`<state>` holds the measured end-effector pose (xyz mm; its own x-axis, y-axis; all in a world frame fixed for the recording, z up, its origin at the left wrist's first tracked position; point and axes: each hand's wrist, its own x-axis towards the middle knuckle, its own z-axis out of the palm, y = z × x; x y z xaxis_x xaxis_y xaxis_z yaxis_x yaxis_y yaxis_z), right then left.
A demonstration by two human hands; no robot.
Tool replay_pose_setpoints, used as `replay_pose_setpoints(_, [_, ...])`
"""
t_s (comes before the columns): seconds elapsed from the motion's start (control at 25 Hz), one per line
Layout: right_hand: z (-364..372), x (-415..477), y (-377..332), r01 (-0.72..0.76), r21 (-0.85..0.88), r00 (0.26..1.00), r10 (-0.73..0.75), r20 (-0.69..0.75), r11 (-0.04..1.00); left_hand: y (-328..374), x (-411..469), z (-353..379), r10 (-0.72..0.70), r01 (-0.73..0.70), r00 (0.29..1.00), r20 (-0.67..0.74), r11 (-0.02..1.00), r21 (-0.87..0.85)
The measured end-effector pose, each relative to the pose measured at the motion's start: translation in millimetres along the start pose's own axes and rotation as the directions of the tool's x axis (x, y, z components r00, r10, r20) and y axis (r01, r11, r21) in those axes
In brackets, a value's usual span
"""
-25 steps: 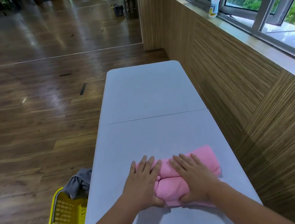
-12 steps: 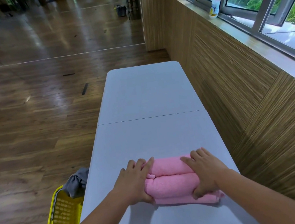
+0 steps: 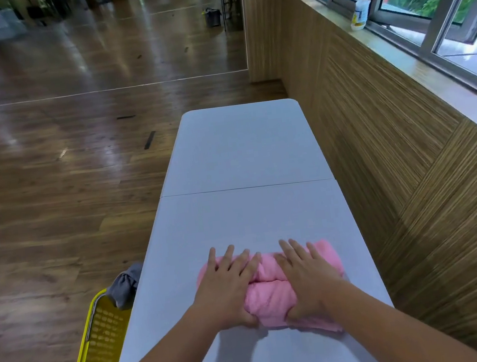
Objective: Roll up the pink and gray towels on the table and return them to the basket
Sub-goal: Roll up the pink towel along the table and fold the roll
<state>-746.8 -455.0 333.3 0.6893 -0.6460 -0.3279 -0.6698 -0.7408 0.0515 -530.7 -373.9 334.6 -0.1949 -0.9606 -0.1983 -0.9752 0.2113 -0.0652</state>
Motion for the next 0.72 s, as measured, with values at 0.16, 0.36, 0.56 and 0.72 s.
replay_pose_setpoints(0.16, [3.9, -2.0, -9.9, -0.029, 0.112, 1.000, 0.029, -0.002, 0.993, -4.6, 2.2, -2.0, -0.032, 0.032, 0.998, 0.060, 0.999, -0.012])
replay_pose_setpoints(0.36, [-8.1, -0.3, -5.7, -0.046, 0.181, 0.998, 0.052, -0.027, 0.982, -8.5, 1.0, -11.6, -0.102, 0.102, 0.994, 0.047, 0.995, -0.014])
replay_pose_setpoints(0.56, [-32.8, -4.7, -18.2, 0.007, 0.183, 0.999, 0.002, -0.050, 0.983, -11.9, -22.5, -20.0, -0.161, 0.161, 0.987, -0.001, 0.986, -0.052])
replay_pose_setpoints(0.72, [-76.8, 5.0, -40.0, 0.060, 0.107, 0.994, -0.050, -0.095, 0.992, -34.1, -52.5, -48.5, -0.242, 0.239, 0.967, -0.075, 0.970, -0.051])
